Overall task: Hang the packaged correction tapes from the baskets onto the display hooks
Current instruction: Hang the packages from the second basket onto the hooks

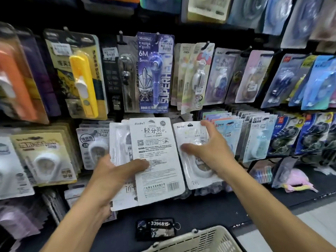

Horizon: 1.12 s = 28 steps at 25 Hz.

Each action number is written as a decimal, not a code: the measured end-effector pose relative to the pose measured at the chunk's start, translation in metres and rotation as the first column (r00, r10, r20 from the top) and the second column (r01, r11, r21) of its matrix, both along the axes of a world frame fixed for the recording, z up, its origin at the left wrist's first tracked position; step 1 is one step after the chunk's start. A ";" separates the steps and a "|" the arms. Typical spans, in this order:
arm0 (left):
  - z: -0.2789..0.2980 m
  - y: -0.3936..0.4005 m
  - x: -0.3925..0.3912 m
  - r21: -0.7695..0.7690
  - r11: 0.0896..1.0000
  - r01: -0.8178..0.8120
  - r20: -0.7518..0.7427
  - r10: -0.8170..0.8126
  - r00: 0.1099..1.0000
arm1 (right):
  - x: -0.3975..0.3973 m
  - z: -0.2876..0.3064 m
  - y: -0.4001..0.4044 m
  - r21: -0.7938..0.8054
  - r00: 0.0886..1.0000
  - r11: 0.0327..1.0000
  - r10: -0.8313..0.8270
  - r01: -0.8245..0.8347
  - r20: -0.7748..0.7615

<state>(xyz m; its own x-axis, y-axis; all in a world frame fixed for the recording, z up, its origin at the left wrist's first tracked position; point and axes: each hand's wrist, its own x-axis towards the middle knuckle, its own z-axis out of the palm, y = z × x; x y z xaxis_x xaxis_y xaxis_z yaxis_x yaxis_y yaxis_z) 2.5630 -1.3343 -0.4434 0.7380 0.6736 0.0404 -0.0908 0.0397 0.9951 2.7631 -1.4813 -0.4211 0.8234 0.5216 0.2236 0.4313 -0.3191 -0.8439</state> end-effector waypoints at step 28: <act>-0.016 -0.036 0.031 -0.053 0.997 -0.052 0.054 0.055 0.997 | -0.083 -0.034 -0.009 0.218 0.954 0.930 0.297 -0.297 0.036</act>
<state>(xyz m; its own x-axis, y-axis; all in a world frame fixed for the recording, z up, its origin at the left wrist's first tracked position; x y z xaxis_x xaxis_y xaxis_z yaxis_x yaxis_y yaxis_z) 2.5941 -1.3700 -0.4599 0.6984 0.7143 0.0448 -0.1493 0.0842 0.9852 2.6801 -1.4899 -0.4556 0.6379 0.6802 0.3612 0.4799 0.0158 -0.8772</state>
